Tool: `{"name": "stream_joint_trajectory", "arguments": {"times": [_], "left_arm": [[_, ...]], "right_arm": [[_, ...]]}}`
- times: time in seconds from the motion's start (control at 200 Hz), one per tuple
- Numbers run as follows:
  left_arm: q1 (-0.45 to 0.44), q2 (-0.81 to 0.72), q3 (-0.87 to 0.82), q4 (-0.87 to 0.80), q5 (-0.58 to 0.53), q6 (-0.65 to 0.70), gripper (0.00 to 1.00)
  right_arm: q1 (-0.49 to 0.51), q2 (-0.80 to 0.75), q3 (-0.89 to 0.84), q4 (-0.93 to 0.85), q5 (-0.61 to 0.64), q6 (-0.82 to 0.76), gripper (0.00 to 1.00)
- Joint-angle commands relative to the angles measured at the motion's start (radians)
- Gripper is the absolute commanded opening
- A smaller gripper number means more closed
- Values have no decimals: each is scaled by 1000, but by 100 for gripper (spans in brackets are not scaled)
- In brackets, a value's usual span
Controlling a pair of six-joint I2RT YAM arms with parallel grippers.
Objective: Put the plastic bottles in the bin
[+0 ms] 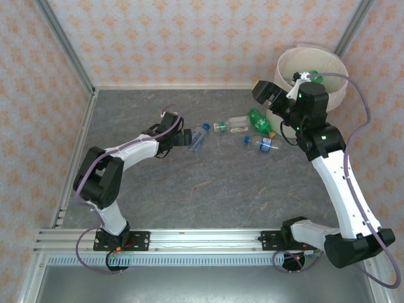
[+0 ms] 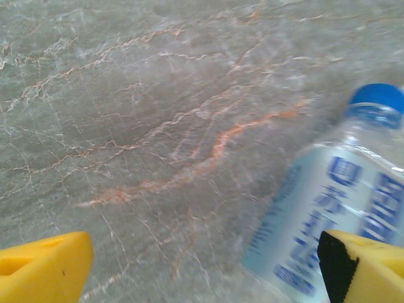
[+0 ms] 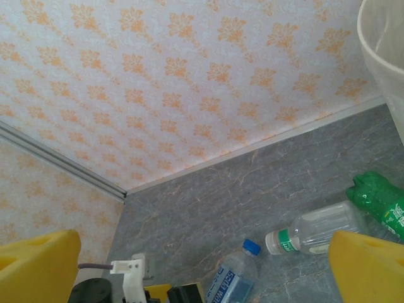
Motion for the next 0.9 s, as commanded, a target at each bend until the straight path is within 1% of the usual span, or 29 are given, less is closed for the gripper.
{"name": "stream_joint_trajectory", "arguments": {"times": [0.0,0.08,0.205,0.375,0.44,0.666,0.836,0.896], "left_arm": [[-17,-71,-7,-16,106,50,92],[-46,-70,-5,-20,127,112,90],[-94,-11,48,-71,96,206,87],[-100,76,105,-106,43,277,86],[-100,109,126,-122,47,303,86],[-100,192,154,-106,59,310,82],[-100,243,159,-98,61,311,74],[-101,246,162,-94,66,306,69]], "right_arm": [[7,-29,-31,43,-20,16,100],[7,-44,-62,60,-28,29,100],[8,-55,-87,78,-36,41,100],[13,-69,-90,65,-38,49,100],[16,-80,-103,68,-32,55,100],[16,-99,-121,62,-30,64,100],[17,-102,-129,65,-33,71,100],[17,-101,-134,70,-41,75,100]]}}
